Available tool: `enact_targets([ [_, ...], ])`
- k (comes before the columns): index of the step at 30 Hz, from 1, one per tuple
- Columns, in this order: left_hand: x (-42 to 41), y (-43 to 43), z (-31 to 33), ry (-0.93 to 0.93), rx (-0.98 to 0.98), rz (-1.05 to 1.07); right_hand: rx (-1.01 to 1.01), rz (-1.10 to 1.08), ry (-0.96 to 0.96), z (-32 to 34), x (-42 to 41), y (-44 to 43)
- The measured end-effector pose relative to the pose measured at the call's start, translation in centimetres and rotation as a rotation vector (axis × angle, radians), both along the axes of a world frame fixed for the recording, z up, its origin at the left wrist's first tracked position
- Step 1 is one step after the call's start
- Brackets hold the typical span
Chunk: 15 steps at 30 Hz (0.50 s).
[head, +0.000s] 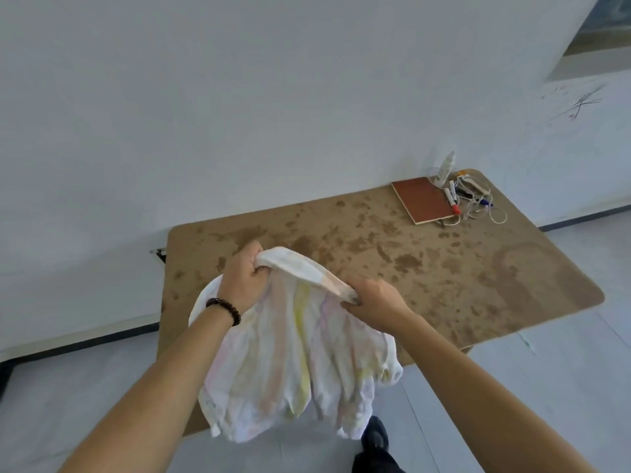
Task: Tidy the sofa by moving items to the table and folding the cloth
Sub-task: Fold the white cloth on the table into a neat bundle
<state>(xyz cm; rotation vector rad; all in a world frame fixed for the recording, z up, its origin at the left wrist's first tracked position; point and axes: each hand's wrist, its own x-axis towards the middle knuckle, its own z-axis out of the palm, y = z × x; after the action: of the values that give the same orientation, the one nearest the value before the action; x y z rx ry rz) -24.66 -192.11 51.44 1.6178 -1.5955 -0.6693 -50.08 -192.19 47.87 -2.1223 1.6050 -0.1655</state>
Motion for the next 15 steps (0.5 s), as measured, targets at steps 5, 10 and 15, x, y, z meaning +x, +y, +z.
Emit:
enact_targets([
  [5, 2.5, -0.2, 5.9, -0.15, -0.283, 0.199, 0.213, -0.288, 0.18, -5.0, -3.1, 2.2],
  [10, 6.5, 1.3, 8.5, -0.056, -0.347, 0.264, 0.298, -0.579, -0.031, -4.4, -4.5, 2.9],
  [15, 10.8, 3.3, 7.8, -0.442, 0.028, 0.125, 0.06, -1.048, -0.733, 3.9, -4.7, 0.6],
])
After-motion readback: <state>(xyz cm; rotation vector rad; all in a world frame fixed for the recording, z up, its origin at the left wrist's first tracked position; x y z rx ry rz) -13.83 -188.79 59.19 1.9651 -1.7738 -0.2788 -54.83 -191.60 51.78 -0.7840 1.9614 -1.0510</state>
